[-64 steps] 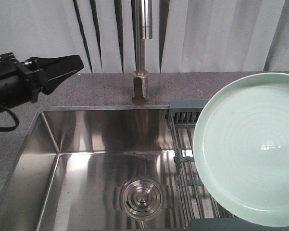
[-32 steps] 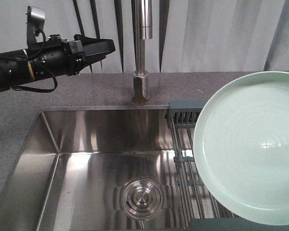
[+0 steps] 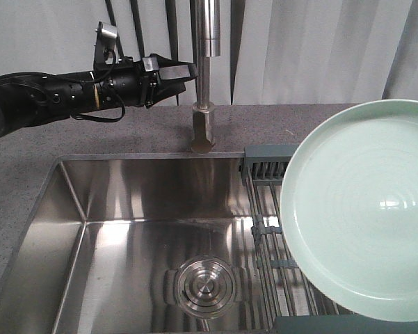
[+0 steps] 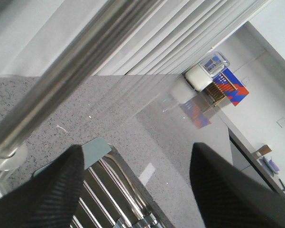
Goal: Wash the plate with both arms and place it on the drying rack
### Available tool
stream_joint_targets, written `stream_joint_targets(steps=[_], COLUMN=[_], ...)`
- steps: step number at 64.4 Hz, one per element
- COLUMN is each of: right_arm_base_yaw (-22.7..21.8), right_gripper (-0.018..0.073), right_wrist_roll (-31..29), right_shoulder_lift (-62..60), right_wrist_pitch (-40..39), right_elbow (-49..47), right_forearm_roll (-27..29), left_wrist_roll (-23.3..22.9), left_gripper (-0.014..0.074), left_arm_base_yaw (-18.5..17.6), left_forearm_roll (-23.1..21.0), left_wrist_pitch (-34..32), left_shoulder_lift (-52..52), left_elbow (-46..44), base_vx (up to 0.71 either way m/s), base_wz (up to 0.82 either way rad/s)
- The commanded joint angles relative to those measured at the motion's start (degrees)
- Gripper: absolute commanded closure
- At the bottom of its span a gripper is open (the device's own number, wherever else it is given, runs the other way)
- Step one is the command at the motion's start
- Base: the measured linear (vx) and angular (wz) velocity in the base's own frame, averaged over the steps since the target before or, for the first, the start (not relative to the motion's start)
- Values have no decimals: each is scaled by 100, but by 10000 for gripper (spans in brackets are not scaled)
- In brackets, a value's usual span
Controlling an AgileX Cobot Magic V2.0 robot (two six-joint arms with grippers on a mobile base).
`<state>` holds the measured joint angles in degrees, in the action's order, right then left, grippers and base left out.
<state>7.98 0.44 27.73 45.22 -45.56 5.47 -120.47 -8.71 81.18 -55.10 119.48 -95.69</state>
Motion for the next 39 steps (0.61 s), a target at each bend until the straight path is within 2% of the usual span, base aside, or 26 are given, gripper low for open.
stream_joint_targets(steps=[1, 22, 39], right_arm_base_yaw=[-24, -24, -24], right_gripper=[563, 563, 563], right_wrist_roll=[-44, -44, -44], right_shoulder_lift=[40, 40, 40], right_wrist_pitch=[-522, -538, -538], right_elbow=[-144, -144, -144], right_forearm_roll=[-2, -2, -2], left_wrist_roll=[-73, -73, -73], left_gripper=[127, 127, 127], left_arm_base_yaw=[-53, -138, -306], left_forearm_roll=[-333, -379, -530], left_wrist_pitch=[-155, -150, -219], left_shoulder_lift=[-97, 404, 604], left_elbow=[-410, -858, -852], base_vx=[0, 0, 0], base_wz=[0, 0, 0])
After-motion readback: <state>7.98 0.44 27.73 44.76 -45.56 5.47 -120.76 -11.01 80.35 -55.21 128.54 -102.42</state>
